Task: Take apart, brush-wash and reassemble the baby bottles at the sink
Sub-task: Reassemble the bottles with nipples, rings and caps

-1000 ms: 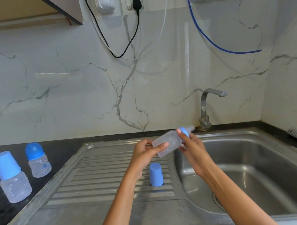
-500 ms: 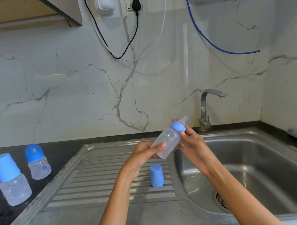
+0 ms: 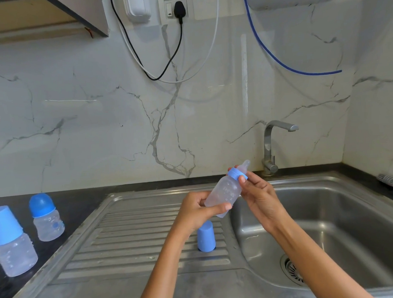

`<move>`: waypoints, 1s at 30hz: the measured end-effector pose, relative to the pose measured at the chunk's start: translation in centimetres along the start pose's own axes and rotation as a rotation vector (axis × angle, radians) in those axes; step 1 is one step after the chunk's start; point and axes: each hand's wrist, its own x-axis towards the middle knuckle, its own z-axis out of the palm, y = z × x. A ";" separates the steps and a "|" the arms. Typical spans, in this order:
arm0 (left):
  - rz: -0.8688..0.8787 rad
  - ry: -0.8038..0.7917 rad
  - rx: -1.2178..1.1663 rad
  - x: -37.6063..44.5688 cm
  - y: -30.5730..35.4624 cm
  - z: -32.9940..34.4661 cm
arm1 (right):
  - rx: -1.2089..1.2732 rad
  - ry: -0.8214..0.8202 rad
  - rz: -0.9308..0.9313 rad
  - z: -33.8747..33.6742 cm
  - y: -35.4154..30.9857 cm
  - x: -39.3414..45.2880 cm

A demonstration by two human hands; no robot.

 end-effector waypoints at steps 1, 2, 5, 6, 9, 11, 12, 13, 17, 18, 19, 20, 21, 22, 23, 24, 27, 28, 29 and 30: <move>-0.002 0.049 0.068 0.2 -0.2 0.2 | -0.016 0.035 -0.006 0.1 0.3 0.0; -0.005 0.093 0.133 0.3 -0.3 0.3 | -0.024 0.067 -0.009 0.2 0.5 -0.1; -0.006 0.130 0.256 0.4 -0.6 0.5 | 0.002 0.086 0.029 0.7 0.5 -0.2; -0.011 0.105 0.242 0.4 -0.5 0.1 | 0.029 0.046 0.056 0.6 0.4 -0.1; -0.033 -0.074 -0.004 -0.1 -0.1 -1.7 | 0.160 -0.117 0.130 0.4 -0.1 -0.1; -0.053 -0.155 -0.091 -0.6 0.5 -2.3 | 0.201 -0.217 0.145 0.3 -0.2 0.0; -0.059 -0.171 -0.111 -0.7 0.6 -2.4 | 0.207 -0.239 0.147 0.4 -0.3 0.0; -0.065 -0.174 -0.120 -0.7 0.7 -2.4 | 0.206 -0.239 0.149 0.6 -0.2 0.0; -0.098 -0.149 -0.116 -0.5 0.7 -1.9 | 0.160 -0.118 0.102 0.9 0.0 -0.1; -0.099 -0.140 -0.116 -0.4 0.6 -1.7 | 0.144 -0.092 0.090 0.9 0.0 -0.2; -0.101 -0.128 -0.116 -0.3 0.6 -1.6 | 0.130 -0.070 0.083 1.0 0.0 -0.2; -0.103 -0.115 -0.114 -0.2 0.6 -1.5 | 0.122 -0.050 0.081 1.2 0.0 -0.3; -0.105 -0.100 -0.107 -0.2 0.5 -1.3 | 0.120 -0.028 0.085 1.3 0.1 -0.3; -0.102 -0.090 -0.098 -0.1 0.4 -1.3 | 0.117 0.001 0.092 1.4 0.1 -0.4; -0.098 -0.076 -0.090 -0.1 0.4 -1.2 | 0.111 0.035 0.100 1.6 0.2 -0.4; -0.091 -0.065 -0.083 -0.1 0.3 -1.2 | 0.102 0.062 0.103 1.7 0.3 -0.5; -0.069 -0.014 -0.055 0.0 0.2 -1.3 | 0.116 0.099 0.136 2.2 0.5 -0.3; -0.063 0.006 -0.034 0.1 0.1 -1.3 | 0.129 0.096 0.149 2.3 0.5 -0.2; -0.056 0.027 -0.009 0.2 0.1 -1.3 | 0.134 0.095 0.157 2.4 0.5 -0.2; -0.049 0.050 0.021 0.3 -0.1 -1.2 | 0.127 0.100 0.164 2.4 0.5 -0.1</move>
